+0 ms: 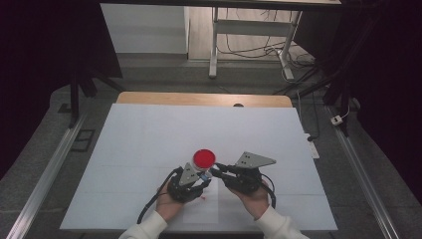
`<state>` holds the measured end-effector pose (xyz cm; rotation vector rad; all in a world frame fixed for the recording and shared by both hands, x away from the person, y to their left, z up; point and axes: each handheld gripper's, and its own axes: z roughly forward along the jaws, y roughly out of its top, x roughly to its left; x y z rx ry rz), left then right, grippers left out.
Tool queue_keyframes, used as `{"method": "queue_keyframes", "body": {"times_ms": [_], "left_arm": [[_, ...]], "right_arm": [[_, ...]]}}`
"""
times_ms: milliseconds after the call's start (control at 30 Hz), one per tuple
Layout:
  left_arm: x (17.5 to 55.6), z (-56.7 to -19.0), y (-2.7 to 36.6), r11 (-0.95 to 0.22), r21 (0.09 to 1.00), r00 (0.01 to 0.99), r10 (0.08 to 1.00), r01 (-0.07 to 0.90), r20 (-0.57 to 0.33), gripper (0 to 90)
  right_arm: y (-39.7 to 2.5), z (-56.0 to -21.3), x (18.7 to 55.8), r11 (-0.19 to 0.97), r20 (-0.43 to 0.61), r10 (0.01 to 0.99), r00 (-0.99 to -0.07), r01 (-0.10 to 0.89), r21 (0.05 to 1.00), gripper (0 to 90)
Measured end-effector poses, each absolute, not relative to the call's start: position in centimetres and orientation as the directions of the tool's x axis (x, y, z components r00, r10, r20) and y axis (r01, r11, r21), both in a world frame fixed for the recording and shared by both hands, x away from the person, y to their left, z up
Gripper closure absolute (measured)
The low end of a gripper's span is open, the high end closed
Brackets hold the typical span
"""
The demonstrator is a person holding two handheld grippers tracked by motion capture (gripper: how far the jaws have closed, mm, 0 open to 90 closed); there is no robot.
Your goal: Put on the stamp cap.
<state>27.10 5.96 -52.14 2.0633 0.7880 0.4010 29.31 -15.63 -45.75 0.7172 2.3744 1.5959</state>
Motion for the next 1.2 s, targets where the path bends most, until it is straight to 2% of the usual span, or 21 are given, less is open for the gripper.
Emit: {"method": "queue_keyframes", "body": {"times_ms": [300,1200], "left_arm": [[27.0,-52.2,5.8,-0.426,0.82,0.748,0.663,0.381,-0.003,63.8],[26.8,-52.1,5.8,-0.431,0.827,0.741,0.671,0.362,0.026,63.9]], "right_arm": [[-14.8,-46.2,29.1,0.327,0.107,0.476,-0.873,0.288,0.9,75.2],[-14.3,-46.7,29.3,0.305,0.144,0.532,-0.835,0.347,0.887,75.2]]}}
